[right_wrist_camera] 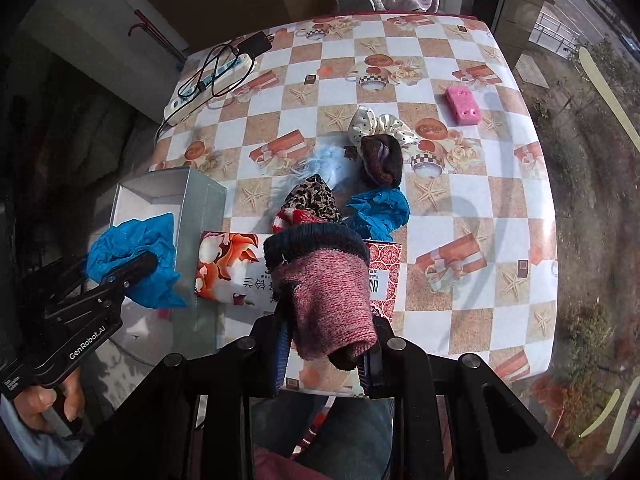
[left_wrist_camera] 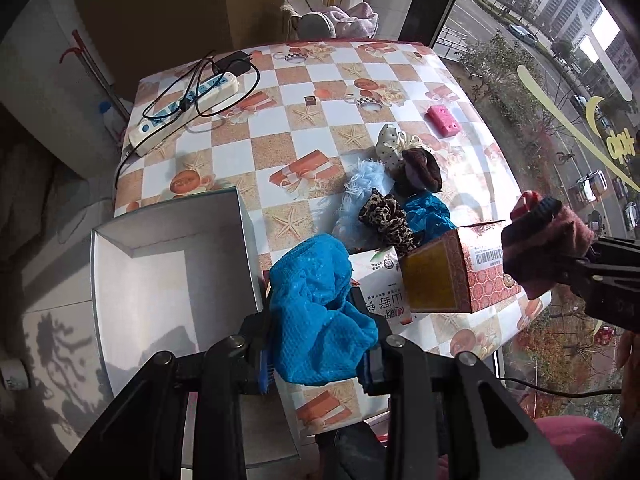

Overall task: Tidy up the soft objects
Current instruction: 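Carry blue cloth and pink knit hat over the white box with both tools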

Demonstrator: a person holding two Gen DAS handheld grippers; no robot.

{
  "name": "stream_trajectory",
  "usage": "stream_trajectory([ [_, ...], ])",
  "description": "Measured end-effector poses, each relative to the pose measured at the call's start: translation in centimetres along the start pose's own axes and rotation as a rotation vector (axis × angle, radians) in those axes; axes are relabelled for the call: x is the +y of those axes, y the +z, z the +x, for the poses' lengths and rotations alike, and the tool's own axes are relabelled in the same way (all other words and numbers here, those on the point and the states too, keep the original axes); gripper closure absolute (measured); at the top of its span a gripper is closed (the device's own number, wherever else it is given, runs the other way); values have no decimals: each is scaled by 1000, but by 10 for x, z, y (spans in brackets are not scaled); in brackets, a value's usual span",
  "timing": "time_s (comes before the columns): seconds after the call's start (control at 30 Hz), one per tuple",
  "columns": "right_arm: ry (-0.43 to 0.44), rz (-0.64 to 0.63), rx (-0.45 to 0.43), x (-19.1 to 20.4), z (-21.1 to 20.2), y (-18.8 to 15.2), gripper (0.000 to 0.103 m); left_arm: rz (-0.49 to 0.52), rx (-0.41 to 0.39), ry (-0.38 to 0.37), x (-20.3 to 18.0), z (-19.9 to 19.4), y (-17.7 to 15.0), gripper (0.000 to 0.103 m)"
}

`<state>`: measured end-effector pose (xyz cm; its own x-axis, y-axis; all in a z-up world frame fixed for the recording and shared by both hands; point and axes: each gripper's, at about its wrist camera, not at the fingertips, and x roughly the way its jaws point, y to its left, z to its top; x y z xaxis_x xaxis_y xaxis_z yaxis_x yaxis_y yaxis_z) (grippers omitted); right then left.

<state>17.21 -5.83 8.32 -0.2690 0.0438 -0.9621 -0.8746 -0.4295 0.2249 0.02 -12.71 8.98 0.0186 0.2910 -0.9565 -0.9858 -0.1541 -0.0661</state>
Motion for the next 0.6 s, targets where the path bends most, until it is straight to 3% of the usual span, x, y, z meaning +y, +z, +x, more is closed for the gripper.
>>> stream_trajectory([
  [0.6, 39, -236, 21, 98, 11, 8, 74, -239, -26, 70, 82, -18, -45, 68],
])
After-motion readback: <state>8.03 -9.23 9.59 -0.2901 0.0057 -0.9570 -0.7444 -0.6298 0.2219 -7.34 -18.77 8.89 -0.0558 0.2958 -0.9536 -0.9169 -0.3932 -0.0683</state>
